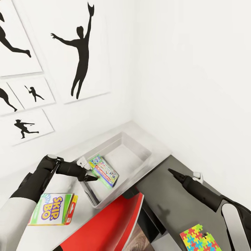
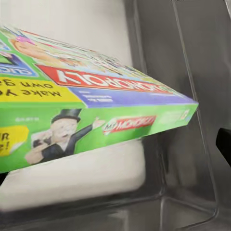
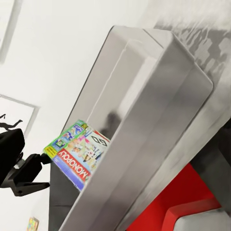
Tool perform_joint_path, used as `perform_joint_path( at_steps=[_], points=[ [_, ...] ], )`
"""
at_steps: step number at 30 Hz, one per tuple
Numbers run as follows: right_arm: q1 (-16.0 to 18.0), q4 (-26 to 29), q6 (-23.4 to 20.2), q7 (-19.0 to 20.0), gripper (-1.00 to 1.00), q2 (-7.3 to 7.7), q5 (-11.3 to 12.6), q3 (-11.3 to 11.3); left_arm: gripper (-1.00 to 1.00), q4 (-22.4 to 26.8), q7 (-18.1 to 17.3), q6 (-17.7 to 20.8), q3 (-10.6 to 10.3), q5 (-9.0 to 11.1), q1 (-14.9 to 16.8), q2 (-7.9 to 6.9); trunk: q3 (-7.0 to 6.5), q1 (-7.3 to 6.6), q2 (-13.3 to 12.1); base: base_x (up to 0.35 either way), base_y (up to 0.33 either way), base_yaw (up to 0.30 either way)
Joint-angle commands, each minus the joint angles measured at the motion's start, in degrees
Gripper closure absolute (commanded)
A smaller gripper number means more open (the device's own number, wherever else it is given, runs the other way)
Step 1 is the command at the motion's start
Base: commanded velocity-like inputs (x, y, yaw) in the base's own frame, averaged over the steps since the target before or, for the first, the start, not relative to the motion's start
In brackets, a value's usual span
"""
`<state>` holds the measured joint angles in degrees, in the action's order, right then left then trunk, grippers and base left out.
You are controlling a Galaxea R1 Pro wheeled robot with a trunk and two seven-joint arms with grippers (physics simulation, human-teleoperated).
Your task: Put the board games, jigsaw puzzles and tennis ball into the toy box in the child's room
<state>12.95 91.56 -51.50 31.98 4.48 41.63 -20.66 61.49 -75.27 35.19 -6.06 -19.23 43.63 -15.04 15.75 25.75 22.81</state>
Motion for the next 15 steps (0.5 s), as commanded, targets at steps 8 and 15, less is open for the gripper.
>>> perform_joint_path(
  at_steps=[8,15],
  points=[
    [0.1,0.0,-0.3,0.2,-1.00,0.00,-0.1,-0.1,-1.00,1.8,-1.6,0.7,0.3,-0.2,0.0,-1.16,0.11,0.03,0.1,0.000,0.000,0.000],
    [0.1,0.0,-0.3,0.2,-1.00,0.00,-0.2,0.0,-1.00,7.8,-13.6,0.6,4.1,-0.1,-0.1,-6.21,0.11,0.03,0.1,0.000,0.000,0.000]
  ],
)
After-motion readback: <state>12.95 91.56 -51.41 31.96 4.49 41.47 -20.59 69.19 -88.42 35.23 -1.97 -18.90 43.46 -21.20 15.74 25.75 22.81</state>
